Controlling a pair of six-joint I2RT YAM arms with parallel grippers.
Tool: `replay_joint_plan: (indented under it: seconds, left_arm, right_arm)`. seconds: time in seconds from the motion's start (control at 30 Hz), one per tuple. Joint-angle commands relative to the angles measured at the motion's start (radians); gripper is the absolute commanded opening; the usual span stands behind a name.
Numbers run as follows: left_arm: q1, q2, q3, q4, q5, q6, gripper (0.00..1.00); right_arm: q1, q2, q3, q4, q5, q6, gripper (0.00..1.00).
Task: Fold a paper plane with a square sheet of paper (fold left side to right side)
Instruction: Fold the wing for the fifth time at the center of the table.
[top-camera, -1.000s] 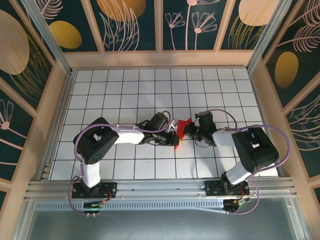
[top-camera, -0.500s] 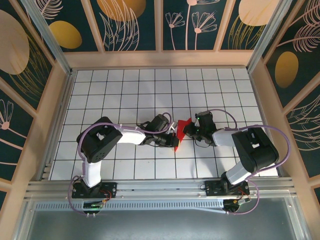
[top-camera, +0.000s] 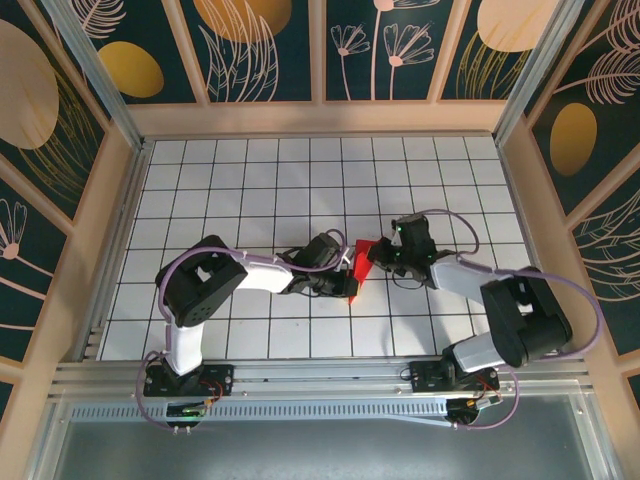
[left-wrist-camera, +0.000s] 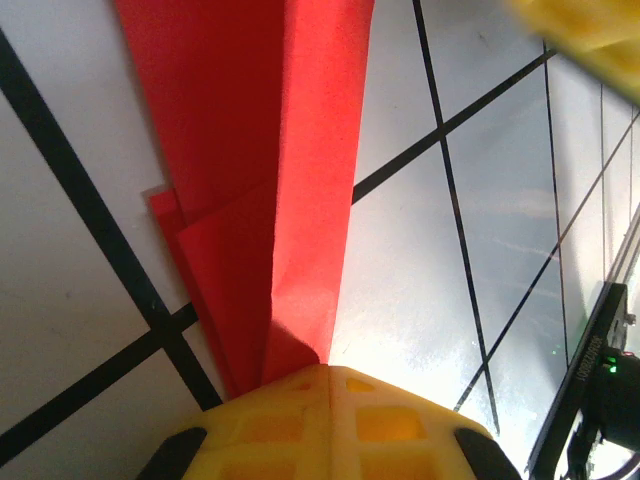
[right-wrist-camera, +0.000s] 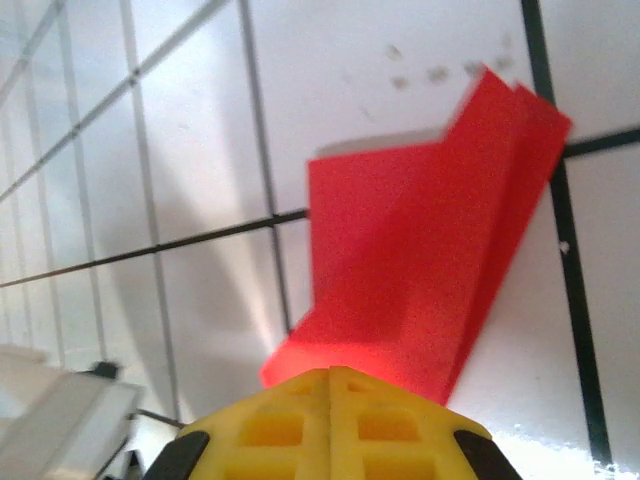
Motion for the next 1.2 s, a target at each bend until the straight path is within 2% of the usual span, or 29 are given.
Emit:
replay_joint_plan:
  seconds: [0.0,0.23,0.53,0.9,1.17]
  left_arm:
    - [-0.007,0.027,-0.052,-0.116,-0.113,0.028,0.0]
    - [-0.013,0.015,-0.071,-0.144,-0.141,0.036,0.0]
    - [-0.015,0.002,-0.091,-0.153,-0.153,0.038,0.0]
    - [-0.015,0.007,-0.082,-0.161,-0.158,0.045,0.0]
    - [-0.015,0.01,-0.083,-0.184,-0.177,0.052,0.0]
  right_arm:
    - [-0.008,-0.085,-0.014,-0.041,0.033,-0.032,0.0]
    - [0.002,-0.159,-0.185,0.156,-0.053,0.003,0.0]
    - [0.045,-0.028,-0.203,0.334,-0.086,-0.01,0.0]
    - [0.063,0.154,-0.109,0.327,-0.014,-0.067,0.0]
    - [0.033,0.213,-0.075,0.275,0.002,-0.069,0.0]
